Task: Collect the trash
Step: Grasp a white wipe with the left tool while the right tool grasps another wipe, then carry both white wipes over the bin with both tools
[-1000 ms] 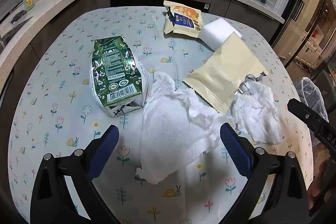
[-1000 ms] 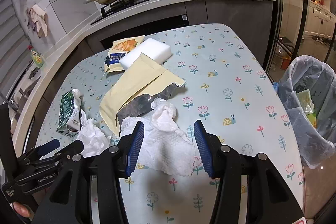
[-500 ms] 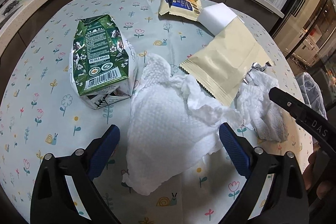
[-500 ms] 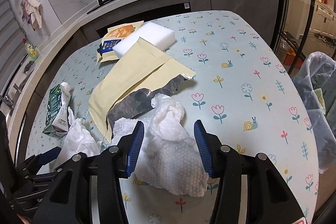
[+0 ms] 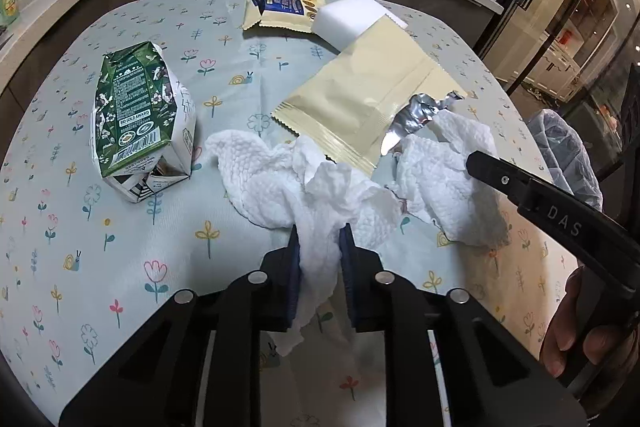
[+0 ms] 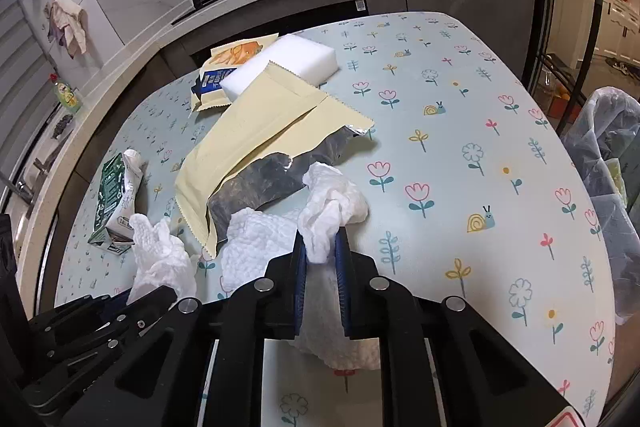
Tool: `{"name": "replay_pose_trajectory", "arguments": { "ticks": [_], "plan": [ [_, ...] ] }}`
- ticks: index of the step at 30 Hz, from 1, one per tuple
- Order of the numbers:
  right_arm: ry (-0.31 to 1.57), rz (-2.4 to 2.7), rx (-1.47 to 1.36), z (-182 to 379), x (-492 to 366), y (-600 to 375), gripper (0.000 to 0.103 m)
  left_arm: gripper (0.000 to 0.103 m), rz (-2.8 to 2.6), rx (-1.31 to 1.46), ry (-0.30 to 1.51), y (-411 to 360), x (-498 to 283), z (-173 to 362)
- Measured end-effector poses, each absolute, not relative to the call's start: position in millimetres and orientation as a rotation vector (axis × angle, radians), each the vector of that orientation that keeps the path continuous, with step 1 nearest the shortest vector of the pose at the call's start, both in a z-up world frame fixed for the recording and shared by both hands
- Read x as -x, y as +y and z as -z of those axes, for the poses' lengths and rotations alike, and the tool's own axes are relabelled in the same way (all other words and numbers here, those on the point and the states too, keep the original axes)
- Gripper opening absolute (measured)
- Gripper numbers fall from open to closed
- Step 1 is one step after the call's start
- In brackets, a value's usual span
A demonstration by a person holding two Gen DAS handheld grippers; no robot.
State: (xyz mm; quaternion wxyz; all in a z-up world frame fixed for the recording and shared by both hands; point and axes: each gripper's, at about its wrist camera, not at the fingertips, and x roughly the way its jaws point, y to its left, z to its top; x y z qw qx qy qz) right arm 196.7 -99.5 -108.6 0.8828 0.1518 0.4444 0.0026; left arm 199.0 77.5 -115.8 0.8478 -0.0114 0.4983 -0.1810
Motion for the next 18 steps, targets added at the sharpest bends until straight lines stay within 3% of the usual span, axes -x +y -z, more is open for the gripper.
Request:
{"name": "replay_pose_trajectory", "arguments": {
  "ticks": [18],
  "plan": [
    [0.702,0.112,-0.389,32,-135,-185,0.011,0.013,0.521,-0.032,0.915,19,-164,48]
  ]
}}
